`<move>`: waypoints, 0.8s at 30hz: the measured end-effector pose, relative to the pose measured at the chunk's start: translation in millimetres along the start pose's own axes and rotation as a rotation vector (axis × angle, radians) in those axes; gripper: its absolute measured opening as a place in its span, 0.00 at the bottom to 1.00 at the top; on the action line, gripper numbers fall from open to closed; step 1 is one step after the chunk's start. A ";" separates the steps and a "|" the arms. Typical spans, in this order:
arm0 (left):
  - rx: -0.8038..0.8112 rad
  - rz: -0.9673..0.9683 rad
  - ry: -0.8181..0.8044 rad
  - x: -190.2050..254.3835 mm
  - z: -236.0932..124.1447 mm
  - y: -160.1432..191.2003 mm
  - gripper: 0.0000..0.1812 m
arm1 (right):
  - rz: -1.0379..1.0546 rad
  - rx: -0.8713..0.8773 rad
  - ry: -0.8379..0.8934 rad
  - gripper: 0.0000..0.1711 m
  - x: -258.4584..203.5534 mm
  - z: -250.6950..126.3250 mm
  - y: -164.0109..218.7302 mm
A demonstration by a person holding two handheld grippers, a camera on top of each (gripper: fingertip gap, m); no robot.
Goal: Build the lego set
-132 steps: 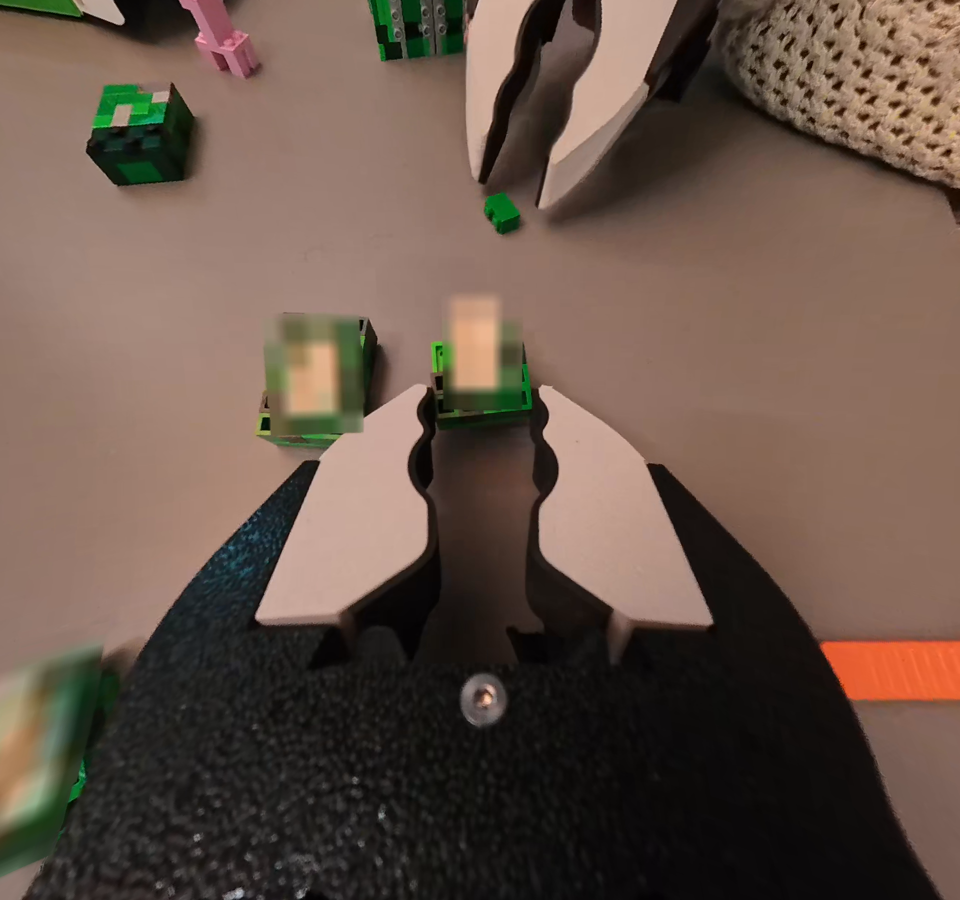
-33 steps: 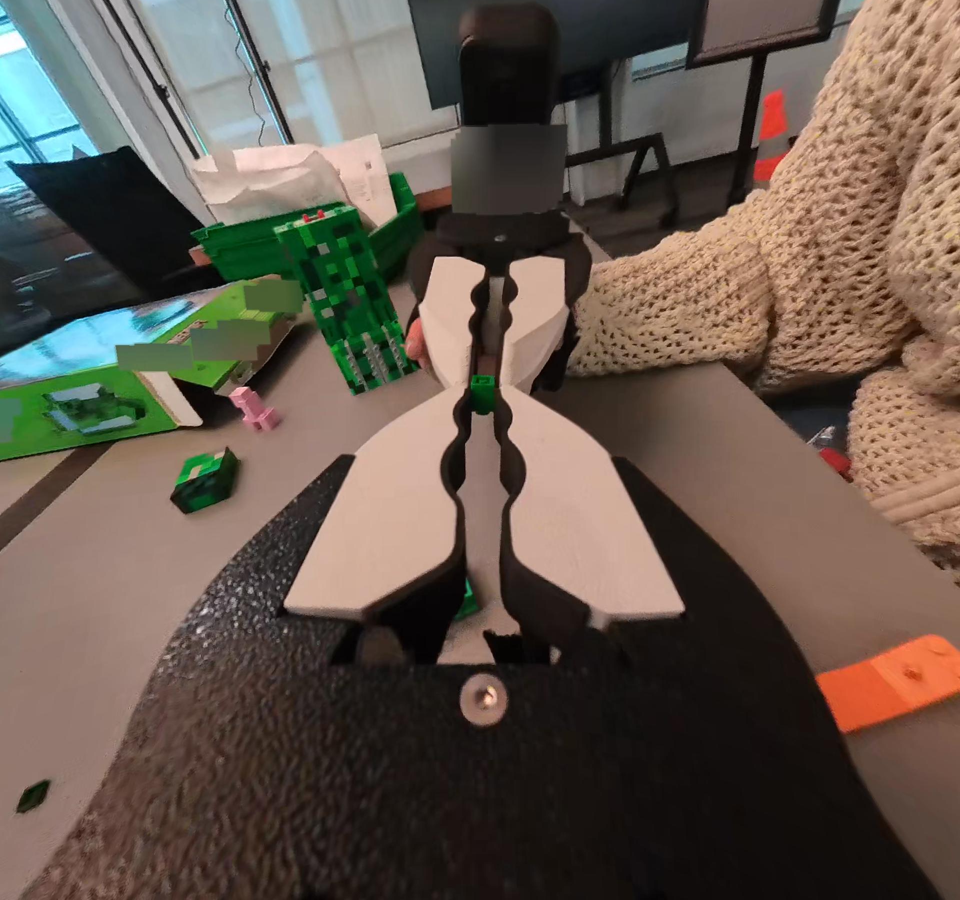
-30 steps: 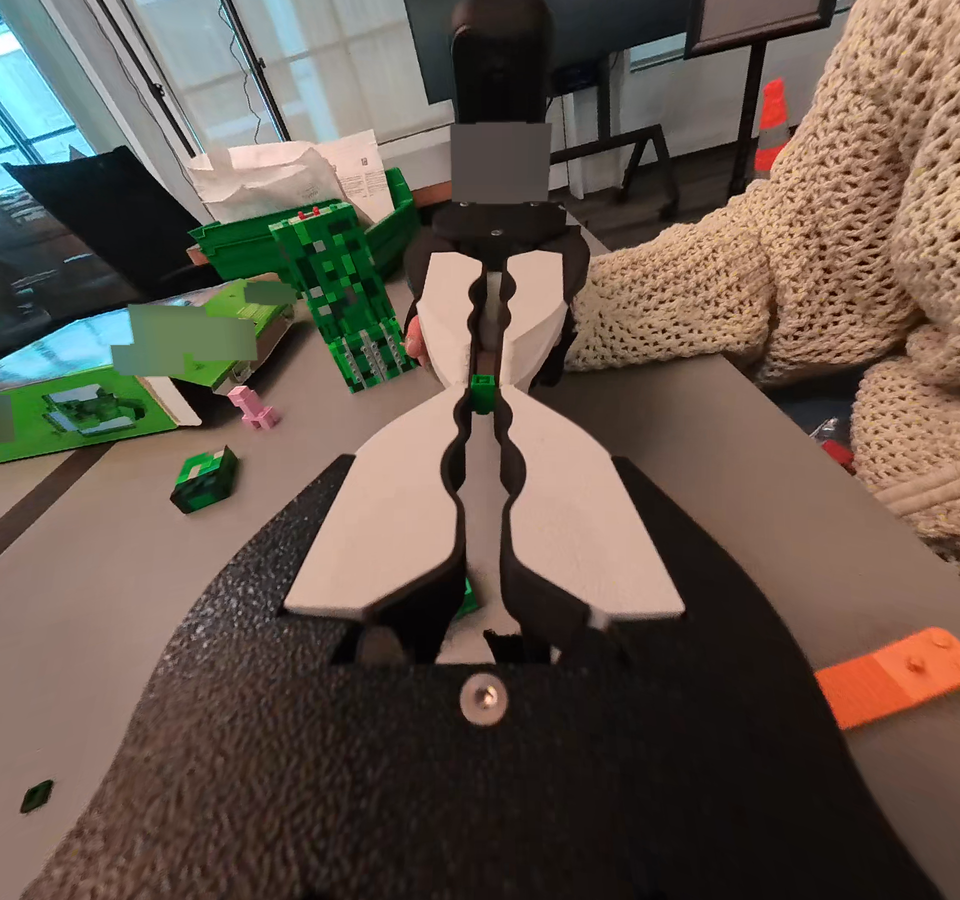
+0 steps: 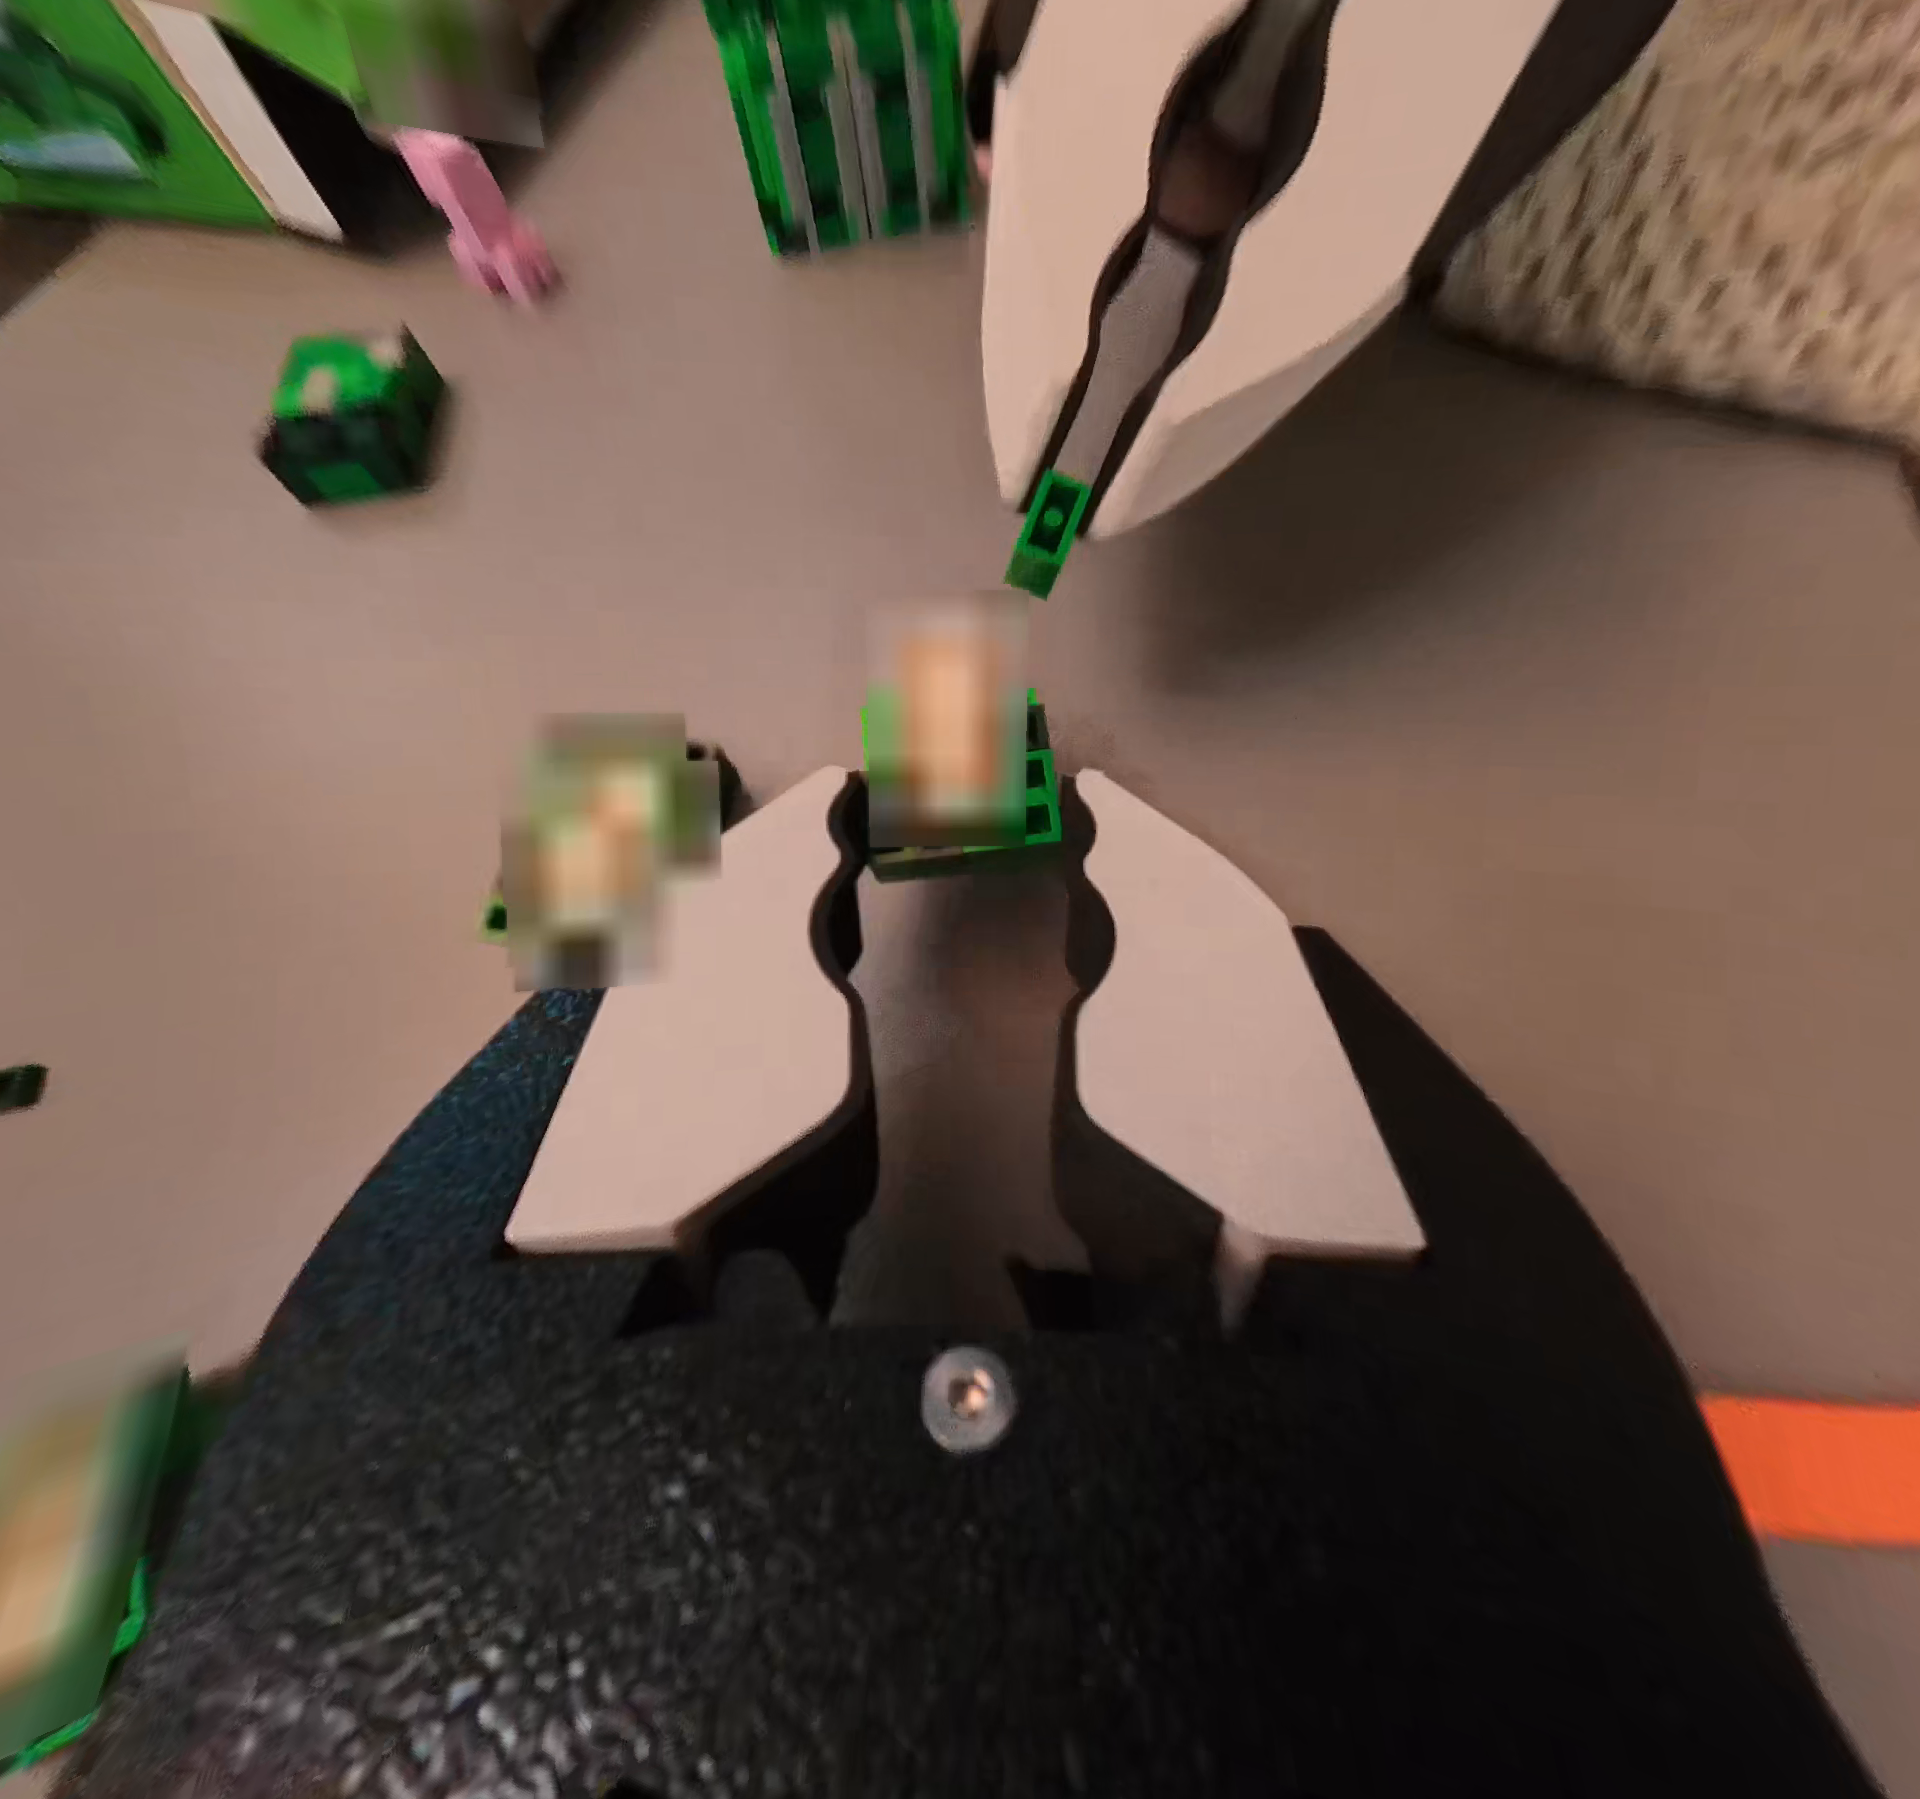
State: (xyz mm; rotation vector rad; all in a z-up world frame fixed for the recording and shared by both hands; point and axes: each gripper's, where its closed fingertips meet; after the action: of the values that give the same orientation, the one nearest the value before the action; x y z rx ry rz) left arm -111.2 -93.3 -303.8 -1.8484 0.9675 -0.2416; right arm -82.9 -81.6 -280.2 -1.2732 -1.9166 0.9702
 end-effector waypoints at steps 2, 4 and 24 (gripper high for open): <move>0.158 -0.074 -0.061 -7.8 -7.7 -22.3 0.20 | -0.032 0.021 0.030 0.05 2.9 -16.9 -16.6; 0.290 -0.167 -0.113 -16.9 -15.6 -34.4 0.19 | -0.065 -0.017 0.030 0.05 6.4 -33.0 -34.0; 0.547 -0.269 -0.205 -36.7 -49.8 -46.7 0.20 | -0.222 -0.843 -0.188 0.05 17.4 -0.7 -86.4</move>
State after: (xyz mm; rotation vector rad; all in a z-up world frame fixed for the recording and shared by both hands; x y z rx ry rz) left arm -139.0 -92.4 -231.5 -1.4532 0.4473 -0.4254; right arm -128.8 -87.6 -205.2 -1.3724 -2.6839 0.1389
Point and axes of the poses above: each gripper's, where its closed fingertips meet, z out along the fingers, y out of its underside, x = y × z across the jaws, and after that the axes turned 13 degrees about z, right-handed
